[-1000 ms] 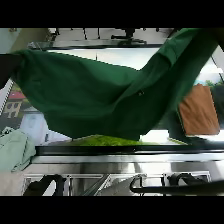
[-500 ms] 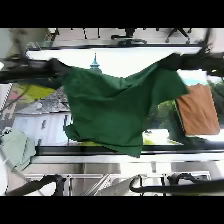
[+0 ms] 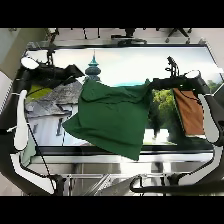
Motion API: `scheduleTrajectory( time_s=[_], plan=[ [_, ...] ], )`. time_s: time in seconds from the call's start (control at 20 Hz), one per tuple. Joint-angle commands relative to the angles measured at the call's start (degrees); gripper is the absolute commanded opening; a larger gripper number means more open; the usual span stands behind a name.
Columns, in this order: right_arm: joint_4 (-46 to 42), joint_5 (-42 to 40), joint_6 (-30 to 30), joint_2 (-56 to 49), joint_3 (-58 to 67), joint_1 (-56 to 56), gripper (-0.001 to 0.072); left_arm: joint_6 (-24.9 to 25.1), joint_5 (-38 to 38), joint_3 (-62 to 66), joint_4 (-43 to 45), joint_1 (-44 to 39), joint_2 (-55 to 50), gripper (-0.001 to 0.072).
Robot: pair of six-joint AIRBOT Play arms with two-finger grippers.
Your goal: Fold the shirts.
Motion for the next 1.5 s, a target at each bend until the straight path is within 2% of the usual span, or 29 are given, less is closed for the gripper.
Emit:
scheduleTrajectory(
  time_s=[0.0, 0.1, 0.25, 0.45, 0.65, 0.75, 0.8, 0.85, 0.9, 0.95, 1.05, 1.2, 1.35, 1.45],
  plan=[
    [-0.7, -2.5, -1.4, -1.2, 0.0, -2.4, 0.0022, -7.7, -19.8, -0.7, 3.2, 6.4, 1.3, 0.0694],
    [-0.7, -2.3, -1.4, -1.2, 0.0, -4.1, 0.0022, -9.2, -23.4, -10.4, 11.9, 7.6, 7.1, 0.0693],
    [-0.7, -0.6, -1.5, -1.2, 0.0, -5.6, 0.0022, -9.4, -18.7, -30.4, 21.1, 7.7, 18.2, 0.0693],
    [-0.7, -0.2, -2.9, -1.2, 0.0, -5.4, 0.0022, -10.9, -3.9, -53.9, 20.2, 6.6, 26.7, 0.0694],
    [-0.7, 1.3, -2.9, -1.2, 0.0, -5.5, 0.0022, -9.3, 13.9, -62.0, 13.2, 3.6, 24.2, 0.0693],
    [-0.7, 2.9, -3.0, -1.2, 0.0, -5.5, 0.0022, -8.1, 21.1, -60.2, 9.5, 1.9, 20.7, 0.0691],
    [-0.8, 4.2, -3.7, -1.0, 0.0, -5.5, 0.0022, -8.0, 22.4, -57.9, 9.0, 1.1, 18.7, 0.0567],
    [-1.9, 5.4, -3.7, -0.5, 0.0, -5.5, 0.0022, -8.0, 23.3, -55.0, 8.8, 0.7, 16.4, 0.0283],
    [-3.9, 6.8, -3.3, 0.2, 0.0, -5.5, 0.0021, -7.7, 23.5, -51.6, 8.9, 0.4, 14.3, 0.0060],
    [-6.6, 8.8, -1.7, 1.1, -0.2, -5.5, 0.0021, -7.0, 23.4, -47.3, 8.9, 0.4, 11.9, 0.0013],
    [-11.8, 13.2, 1.6, 4.2, -3.1, -5.5, 0.0020, -7.0, 23.5, -37.6, 8.9, 0.5, 7.5, 0.0013],
    [-14.9, 15.8, 5.7, 14.4, -16.9, -5.5, 0.0020, -6.3, 23.6, -20.2, 9.0, 0.5, 0.0, 0.0012],
    [-14.7, 14.0, 14.6, 30.0, -36.6, -4.0, 0.0021, -5.6, 21.8, -1.1, 10.6, 0.5, -9.0, 0.0012],
    [-14.6, 7.8, 21.9, 40.5, -47.9, -0.6, 0.0021, -5.7, 18.2, 10.1, 11.6, 0.3, -15.4, 0.0013]
  ],
)
